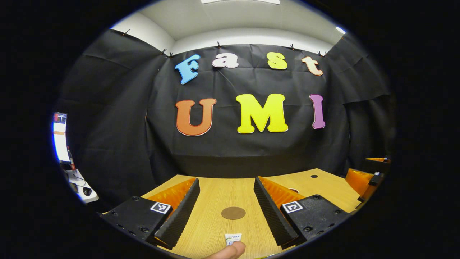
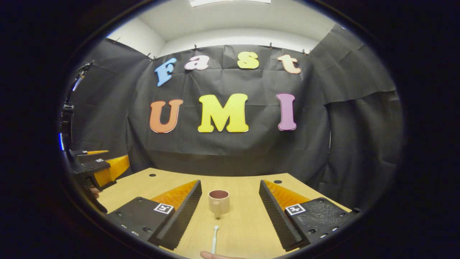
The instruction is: Put the toothbrush and toothpaste on the desktop into the cup, then pick up the cup and place it on the coaster on the desktop.
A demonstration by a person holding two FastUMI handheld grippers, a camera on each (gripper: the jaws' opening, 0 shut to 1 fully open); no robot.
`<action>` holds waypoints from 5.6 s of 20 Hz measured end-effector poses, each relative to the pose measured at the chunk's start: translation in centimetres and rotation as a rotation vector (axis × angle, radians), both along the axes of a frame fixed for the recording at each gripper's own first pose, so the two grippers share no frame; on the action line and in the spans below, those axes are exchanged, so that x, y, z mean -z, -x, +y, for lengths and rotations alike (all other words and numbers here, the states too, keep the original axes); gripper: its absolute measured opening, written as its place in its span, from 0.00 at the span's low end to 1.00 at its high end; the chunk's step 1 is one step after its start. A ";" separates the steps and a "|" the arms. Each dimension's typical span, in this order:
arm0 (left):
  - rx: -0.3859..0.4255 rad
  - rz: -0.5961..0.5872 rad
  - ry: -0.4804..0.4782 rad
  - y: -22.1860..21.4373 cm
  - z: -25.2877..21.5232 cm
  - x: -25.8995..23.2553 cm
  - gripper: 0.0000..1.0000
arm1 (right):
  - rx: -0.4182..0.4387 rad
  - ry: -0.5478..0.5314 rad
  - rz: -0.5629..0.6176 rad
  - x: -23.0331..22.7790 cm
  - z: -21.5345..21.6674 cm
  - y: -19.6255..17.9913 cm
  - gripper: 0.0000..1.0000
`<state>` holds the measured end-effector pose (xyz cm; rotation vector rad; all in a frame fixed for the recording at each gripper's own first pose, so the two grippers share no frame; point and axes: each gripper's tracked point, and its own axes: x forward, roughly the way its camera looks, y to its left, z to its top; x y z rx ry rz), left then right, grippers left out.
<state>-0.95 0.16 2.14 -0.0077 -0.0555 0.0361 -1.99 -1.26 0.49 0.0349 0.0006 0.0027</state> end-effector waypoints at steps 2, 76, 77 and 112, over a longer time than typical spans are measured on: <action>0.000 0.002 -0.002 -0.1 0.0 0.3 0.96 | -0.003 -0.002 0.001 0.4 0.3 -0.1 0.96; 0.114 0.476 0.054 0.1 -0.7 19.4 0.98 | -0.066 0.023 0.538 21.0 3.5 -4.2 0.02; 0.129 0.494 0.056 0.2 -1.4 20.0 0.97 | -0.064 0.028 0.517 20.4 3.3 -4.1 0.02; 0.231 0.551 0.125 -0.4 -4.2 21.9 0.33 | -0.080 0.028 0.238 8.7 2.0 -4.7 0.02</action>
